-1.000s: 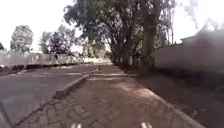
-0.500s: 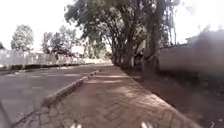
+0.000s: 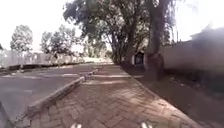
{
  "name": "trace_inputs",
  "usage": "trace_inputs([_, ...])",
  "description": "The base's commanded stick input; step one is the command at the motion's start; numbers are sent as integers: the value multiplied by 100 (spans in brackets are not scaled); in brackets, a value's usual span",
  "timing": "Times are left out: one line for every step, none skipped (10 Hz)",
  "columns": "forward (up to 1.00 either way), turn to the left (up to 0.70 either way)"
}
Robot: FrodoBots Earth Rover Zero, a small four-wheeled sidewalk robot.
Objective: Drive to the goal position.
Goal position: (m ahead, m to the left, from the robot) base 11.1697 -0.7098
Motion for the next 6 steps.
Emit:
trace_inputs([70, 0])
trace_inputs([70, 0])
trace_inputs([70, 0])
trace_inputs([70, 0])
trace_inputs([70, 0])
trace_inputs([70, 0])
